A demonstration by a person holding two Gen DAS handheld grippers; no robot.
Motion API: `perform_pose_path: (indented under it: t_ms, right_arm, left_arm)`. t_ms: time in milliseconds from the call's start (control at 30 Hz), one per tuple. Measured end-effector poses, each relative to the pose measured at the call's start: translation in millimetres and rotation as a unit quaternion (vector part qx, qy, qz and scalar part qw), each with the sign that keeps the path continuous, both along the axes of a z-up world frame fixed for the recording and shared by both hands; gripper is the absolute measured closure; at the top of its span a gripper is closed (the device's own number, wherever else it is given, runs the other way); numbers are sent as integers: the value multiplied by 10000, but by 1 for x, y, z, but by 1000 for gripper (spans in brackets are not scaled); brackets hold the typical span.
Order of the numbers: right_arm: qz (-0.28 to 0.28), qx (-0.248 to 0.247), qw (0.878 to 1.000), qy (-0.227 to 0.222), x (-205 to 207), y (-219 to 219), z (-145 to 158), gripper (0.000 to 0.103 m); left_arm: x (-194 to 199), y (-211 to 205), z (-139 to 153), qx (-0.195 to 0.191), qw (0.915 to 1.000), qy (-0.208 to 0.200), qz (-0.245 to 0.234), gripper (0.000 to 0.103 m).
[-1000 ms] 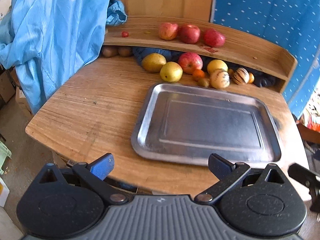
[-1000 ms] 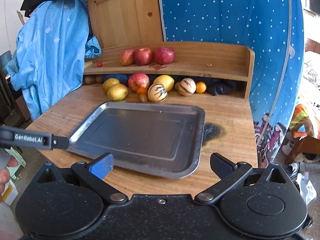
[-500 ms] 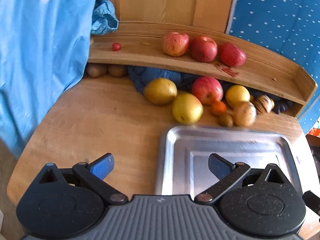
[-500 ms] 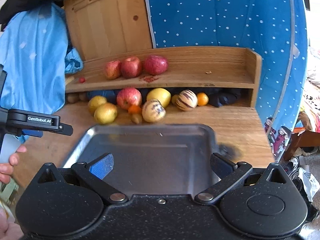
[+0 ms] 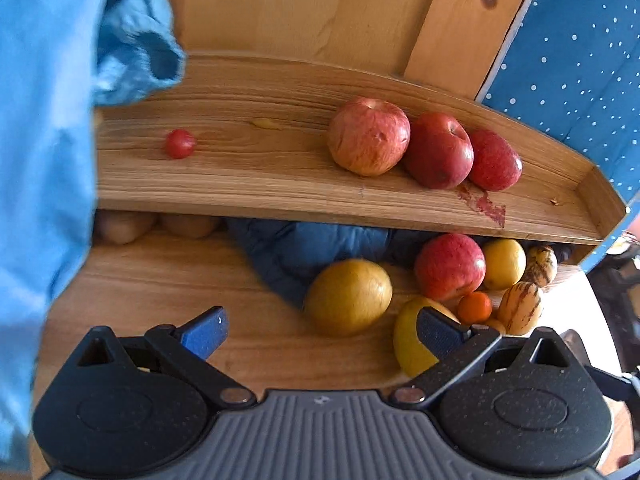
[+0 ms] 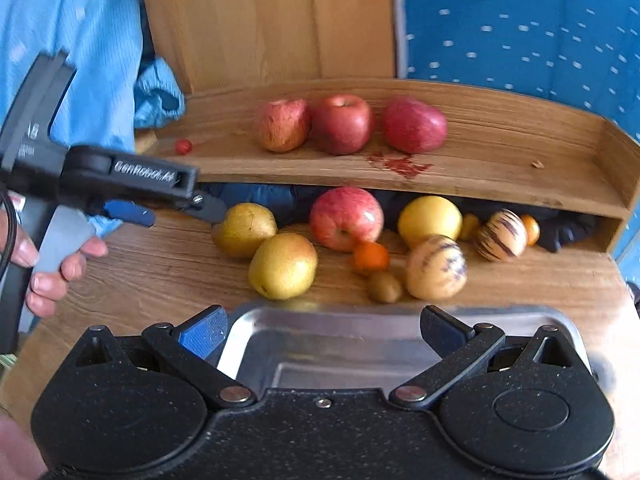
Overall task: Organize fruits
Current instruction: 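Reach the left tool to the brown pear while the right tool reaches the yellow pear, then close the left tool on the brown pear while the right tool grips the yellow pear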
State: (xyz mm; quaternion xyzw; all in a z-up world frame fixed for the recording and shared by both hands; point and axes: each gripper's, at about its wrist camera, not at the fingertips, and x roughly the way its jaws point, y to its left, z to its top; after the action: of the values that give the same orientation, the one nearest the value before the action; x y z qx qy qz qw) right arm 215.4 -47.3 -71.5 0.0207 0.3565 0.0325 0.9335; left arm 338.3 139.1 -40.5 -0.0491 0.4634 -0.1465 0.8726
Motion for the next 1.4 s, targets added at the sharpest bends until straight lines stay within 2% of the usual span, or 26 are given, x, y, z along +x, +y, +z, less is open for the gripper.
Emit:
perform_pose_path:
  t_ms: [133,233,533,700,867,1000,1100,1267,1400]
  right_arm:
    - [-48,-343,9994,68,26,21,-16,1]
    - [-88,-284,9994,178,44,30,-24,1]
    - [-246,-274,9985,405,83,43,-41,16]
    - [-338,-328,9977,496,95,47,-46,21]
    - [-410,-340,9968,590,102,49,-50,30]
    - [-456,-282,9964,653,106,50,-53,36]
    - [-414,-239,9967,662,106,52,-52,44]
    - [-428,-239,9966,667,108,49,-49,45]
    - [-415,-204,9978,484,102,51,-43,45]
  left_arm:
    - [26,-1,-15,-362,9982,450,-179,1]
    - [39,-2,-28,-493,9952,796,-272,2]
    - [59,-1,-47,-641,9892,1243,-430,13]
    - [62,-2,-49,-756,9879,1248,-521,14]
    - [63,-5,-49,-758,9885,1208,-506,21]
    - [64,-4,-48,-744,9896,1147,-440,30]
    - [64,-2,-48,-790,9889,1157,-488,34]
    - [63,3,-48,-902,9879,1188,-437,37]
    - [56,7,-47,-898,9878,1225,-350,37]
